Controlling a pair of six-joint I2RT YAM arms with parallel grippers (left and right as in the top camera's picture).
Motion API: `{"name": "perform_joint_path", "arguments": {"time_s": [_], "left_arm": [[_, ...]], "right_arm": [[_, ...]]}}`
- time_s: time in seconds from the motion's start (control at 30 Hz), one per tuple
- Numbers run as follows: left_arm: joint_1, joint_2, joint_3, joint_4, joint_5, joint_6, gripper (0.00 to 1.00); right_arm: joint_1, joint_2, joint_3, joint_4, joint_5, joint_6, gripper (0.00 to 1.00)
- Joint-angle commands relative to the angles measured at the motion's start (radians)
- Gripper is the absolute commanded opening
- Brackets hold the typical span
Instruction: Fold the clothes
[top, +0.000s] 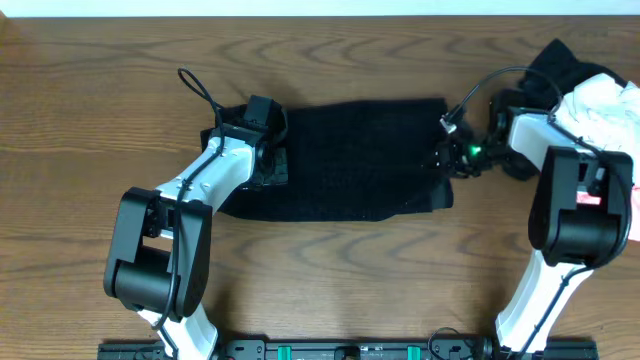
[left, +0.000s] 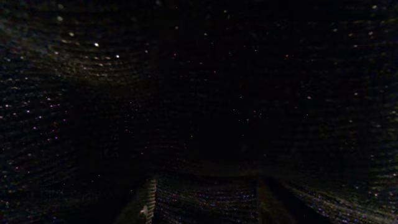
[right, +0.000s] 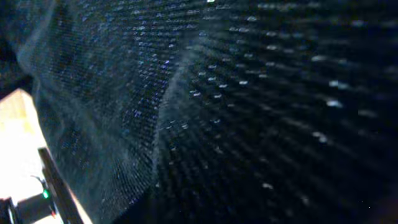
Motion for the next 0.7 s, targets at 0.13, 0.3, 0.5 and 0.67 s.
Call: {"name": "perform_joint_path", "arguments": {"time_s": [0.13, 0.3, 0.5, 0.67], "left_arm": [[0.021, 0.041, -0.024, -0.037, -0.063, -0.016, 0.53], [0.022, 0.041, -0.023, -0.038, -0.066, -0.013, 0.54], [0.024, 0.029, -0.006, -0.043, -0.062, -0.014, 0.64], [0.024, -0.025, 0.014, -0.058, -0.062, -0.017, 0.8]], "right_arm": [[-0.016, 0.008, 0.001, -0.047, 0.07, 0.046, 0.01], [-0.05, -0.122, 0.05, -0.144, 0.22, 0.079, 0.01], [-0.057, -0.285, 0.132, -0.271, 0.638, 0.145, 0.01], [-0.057, -0.356, 0.176, -0.28, 0.777, 0.178, 0.01]]}}
